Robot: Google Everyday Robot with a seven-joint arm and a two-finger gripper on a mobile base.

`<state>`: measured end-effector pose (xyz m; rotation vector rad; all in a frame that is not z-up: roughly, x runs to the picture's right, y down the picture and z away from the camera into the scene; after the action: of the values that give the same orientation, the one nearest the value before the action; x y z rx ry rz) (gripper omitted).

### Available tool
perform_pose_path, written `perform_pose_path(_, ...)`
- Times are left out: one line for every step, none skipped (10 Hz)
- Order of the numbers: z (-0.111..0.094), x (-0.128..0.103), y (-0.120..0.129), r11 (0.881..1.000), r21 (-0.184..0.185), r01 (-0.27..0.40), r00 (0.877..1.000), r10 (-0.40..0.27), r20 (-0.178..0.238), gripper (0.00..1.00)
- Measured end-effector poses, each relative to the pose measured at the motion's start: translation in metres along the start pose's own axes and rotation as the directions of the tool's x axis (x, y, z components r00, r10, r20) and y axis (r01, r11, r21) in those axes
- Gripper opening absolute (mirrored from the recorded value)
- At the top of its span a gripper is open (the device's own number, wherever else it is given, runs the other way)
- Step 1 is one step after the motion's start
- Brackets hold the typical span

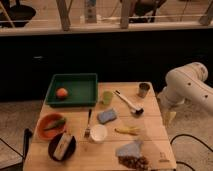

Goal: Place banana in tray

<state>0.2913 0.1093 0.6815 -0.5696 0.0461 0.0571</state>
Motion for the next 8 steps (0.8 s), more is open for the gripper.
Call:
perform_pose_path(0.0,0.0,0.0,1.0,0.0,0.0,1.0,0.0,0.0,0.8)
perform_pose_path(0.0,0.0,0.0,1.0,0.0,0.0,1.0,0.0,0.0,0.8)
perform_pose_path(0.0,0.0,0.0,1.0,0.0,0.0,1.0,0.0,0.0,0.8)
perform_pose_path(0.0,0.0,0.0,1.0,-0.001,0.001,1.0,-0.001,0.0,0.8)
perform_pose_path(0.001,-0.001,0.001,1.0,-0.001,0.004,1.0,-0.004,-0.001,0.8)
perform_pose_path(0.008,-0.011,0.012,1.0,-0.002,0.03,1.0,-0.03,-0.006,0.8)
perform_pose_path(0.012,-0.022,0.02,0.999,-0.002,0.047,0.999,-0.047,-0.009,0.8)
perform_pose_path(0.016,-0.033,0.024,0.998,-0.002,0.067,0.998,-0.067,-0.011,0.8)
